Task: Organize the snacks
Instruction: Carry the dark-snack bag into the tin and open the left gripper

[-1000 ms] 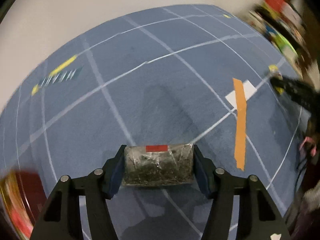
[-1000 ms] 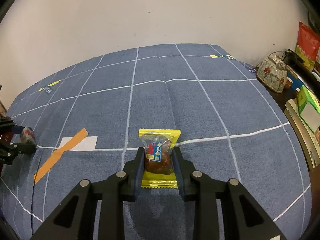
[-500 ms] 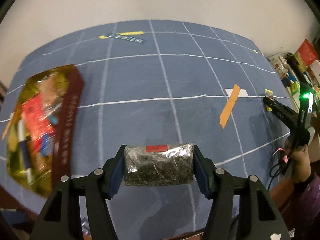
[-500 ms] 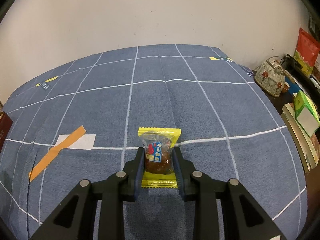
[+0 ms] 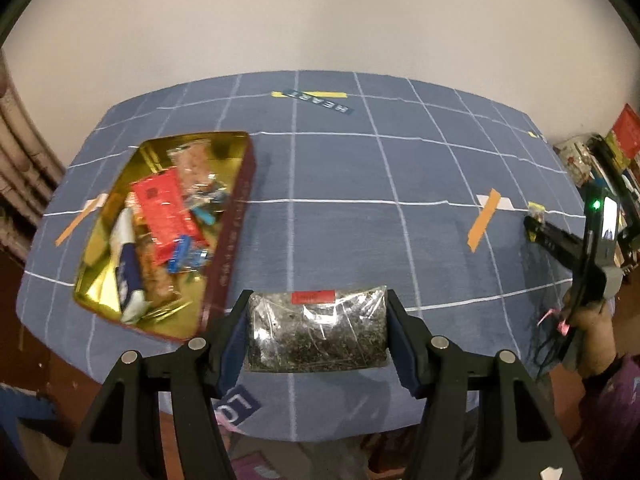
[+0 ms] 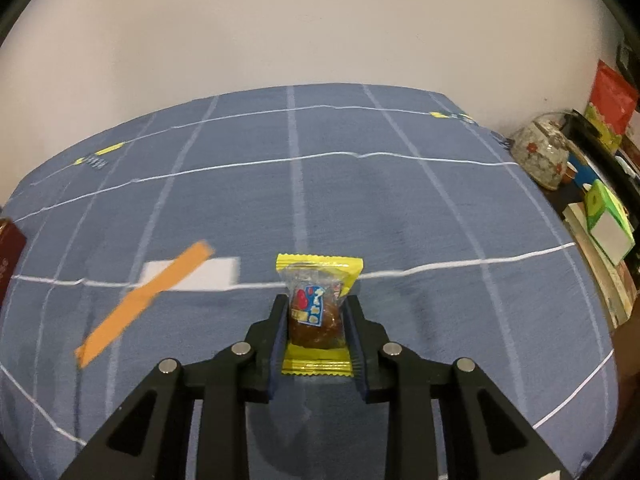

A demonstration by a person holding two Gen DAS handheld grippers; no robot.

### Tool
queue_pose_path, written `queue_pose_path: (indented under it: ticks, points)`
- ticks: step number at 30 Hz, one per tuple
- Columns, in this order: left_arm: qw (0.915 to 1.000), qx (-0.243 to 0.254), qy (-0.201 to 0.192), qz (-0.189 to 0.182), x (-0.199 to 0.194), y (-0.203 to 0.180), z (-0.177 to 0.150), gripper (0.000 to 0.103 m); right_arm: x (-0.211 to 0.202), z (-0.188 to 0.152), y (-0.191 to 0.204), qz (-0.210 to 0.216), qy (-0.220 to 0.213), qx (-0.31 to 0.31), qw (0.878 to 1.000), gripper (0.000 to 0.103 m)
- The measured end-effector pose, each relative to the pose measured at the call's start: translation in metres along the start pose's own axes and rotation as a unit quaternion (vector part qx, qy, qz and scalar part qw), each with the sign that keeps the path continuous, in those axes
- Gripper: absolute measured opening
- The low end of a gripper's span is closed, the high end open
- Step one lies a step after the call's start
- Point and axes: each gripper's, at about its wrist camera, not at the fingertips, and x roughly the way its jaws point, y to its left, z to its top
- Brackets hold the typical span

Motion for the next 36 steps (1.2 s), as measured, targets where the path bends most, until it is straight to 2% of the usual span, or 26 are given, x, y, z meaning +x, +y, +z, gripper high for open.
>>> queue_pose_path:
  ticks: [8,12,25,36]
  points:
    - [0.9996,-0.025,-0.012,0.006,-0.012,0.025,-0.004,0.058,-0.011,-0.014,0.049,0.025,-0.005,-0.008,1.000,0.028]
    - [0.9994,-0.032,-0.014,0.003,-0.013,0.031,-0.005,0.058,-0.012,-0.015,0.066,0.017,-0.009,-0.028,0.999,0.028]
    - [0.9974,-0.063,-0.028,0.020,-0.016,0.065,-0.001,0.058,-0.012,-0.013,0.068,0.008,-0.011,-0.037,0.999,0.028]
    - [0.9911,-0.113,-0.032,0.062,-0.006,0.126,0.008,0.058,-0.013,-0.014,0.069,0.007,-0.012,-0.038,0.999,0.029]
